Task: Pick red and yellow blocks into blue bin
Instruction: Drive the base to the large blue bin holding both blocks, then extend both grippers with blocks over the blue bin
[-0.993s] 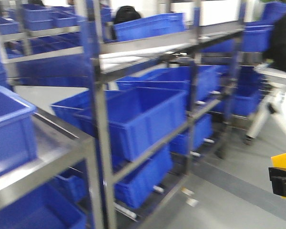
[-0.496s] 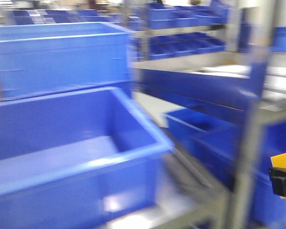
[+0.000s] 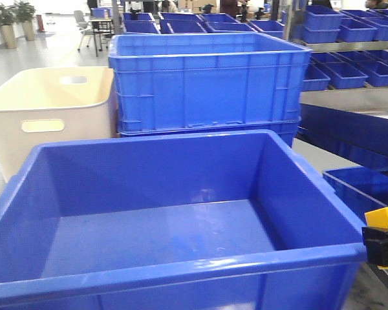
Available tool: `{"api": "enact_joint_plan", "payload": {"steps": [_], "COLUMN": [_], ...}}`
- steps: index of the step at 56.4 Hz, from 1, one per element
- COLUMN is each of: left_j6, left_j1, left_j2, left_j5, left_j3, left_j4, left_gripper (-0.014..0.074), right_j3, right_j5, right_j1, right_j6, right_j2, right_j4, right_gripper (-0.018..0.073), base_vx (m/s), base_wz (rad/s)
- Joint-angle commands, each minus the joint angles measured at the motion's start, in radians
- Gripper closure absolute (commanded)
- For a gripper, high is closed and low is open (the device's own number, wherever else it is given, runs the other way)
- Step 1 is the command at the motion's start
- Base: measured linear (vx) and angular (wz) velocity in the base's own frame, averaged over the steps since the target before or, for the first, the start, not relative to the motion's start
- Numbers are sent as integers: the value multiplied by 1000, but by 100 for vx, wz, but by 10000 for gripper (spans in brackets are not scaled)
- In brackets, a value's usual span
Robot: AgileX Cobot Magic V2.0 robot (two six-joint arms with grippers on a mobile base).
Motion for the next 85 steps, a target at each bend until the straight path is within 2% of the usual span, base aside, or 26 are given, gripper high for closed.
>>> {"api": "enact_joint_plan", "payload": {"steps": [1,44,61,69,74,80,85], "left_j6": [0,0,0,0,0,-2,19], "left_j1": [-7,-7,-7,-7,-7,-7,-7], "left_j2": [-8,-8,-8,-8,-8,-8,12], "left_j5": [-81,-81,-81,-81,-89,-126,-184], "left_j3": [-28,-28,-28,-28,-28,-28,-33], "left_j4": [-12,-12,-12,-12,-13,-83,-190], "left_gripper": [596,596,596,596,596,596,596], "right_j3": [-28,-28,-34,-109,-164,-231,-262], "right_j5": [-74,-80,-42,23,14,-23,-54], "right_j1": [-3,-3,-3,-3,-3,-3,-3], "right_j6": [-12,-12,-18,-18,-18,-18,-93], "right_j2": [-12,-12,-20,-76,-102,-95,-47], "right_j4": [-7,-5,49,49,50,68,160], "right_gripper": [569,569,569,569,569,569,569], "base_vx": [3,0,0,0,0,0,0], "base_wz": [13,1,0,0,0,0,0]}}
